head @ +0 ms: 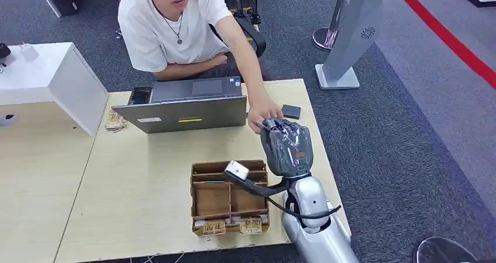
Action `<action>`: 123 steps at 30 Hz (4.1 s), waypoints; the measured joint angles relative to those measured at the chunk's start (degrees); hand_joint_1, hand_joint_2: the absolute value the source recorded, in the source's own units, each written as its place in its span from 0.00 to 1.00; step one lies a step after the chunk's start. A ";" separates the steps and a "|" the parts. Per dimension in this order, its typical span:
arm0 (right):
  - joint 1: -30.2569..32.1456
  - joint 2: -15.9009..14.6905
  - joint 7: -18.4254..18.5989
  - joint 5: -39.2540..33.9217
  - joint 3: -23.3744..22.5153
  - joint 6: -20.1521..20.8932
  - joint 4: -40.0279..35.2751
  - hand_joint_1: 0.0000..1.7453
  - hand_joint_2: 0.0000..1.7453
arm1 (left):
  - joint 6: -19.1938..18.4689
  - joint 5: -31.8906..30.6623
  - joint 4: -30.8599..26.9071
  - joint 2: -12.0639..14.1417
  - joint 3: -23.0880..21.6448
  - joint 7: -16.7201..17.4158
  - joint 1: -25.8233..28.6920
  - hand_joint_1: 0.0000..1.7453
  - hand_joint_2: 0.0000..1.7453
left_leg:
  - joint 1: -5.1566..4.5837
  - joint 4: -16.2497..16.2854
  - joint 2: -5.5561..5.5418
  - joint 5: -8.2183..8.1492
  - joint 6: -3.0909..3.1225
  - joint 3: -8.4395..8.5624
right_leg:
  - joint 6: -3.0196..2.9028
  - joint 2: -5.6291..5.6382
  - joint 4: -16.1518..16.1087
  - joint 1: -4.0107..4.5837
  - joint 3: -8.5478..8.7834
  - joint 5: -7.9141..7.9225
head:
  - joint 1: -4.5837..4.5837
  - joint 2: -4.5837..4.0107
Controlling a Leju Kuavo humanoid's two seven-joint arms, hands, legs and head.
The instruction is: Pass the card to the sensor for recognition and then transmit it.
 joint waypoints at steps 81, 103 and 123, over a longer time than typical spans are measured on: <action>11.13 -8.35 -5.77 -14.60 10.18 3.15 -0.33 0.03 1.00 | 1.01 2.14 0.00 0.31 0.02 -0.87 0.49 0.00 0.00 | 0.00 0.00 -0.01 -0.02 -0.01 -0.04 | 0.03 -0.02 -0.01 0.00 -0.02 -0.03 | 0.00 0.00; 10.85 -8.35 -5.29 -14.51 10.18 3.15 0.57 0.38 1.00 | 1.01 2.03 0.00 0.31 0.02 -0.98 0.49 0.00 0.00 | 0.00 0.00 -0.01 -0.02 -0.01 -0.04 | 0.03 -0.02 -0.01 0.00 -0.02 -0.03 | 0.00 0.00; 10.01 -8.35 -4.02 -13.12 10.18 3.30 1.51 0.36 1.00 | 0.85 1.88 0.00 0.33 0.02 -1.05 0.49 0.00 0.00 | 0.00 0.00 -0.01 -0.02 -0.01 -0.05 | 0.03 -0.02 -0.01 0.00 -0.02 -0.03 | 0.00 0.00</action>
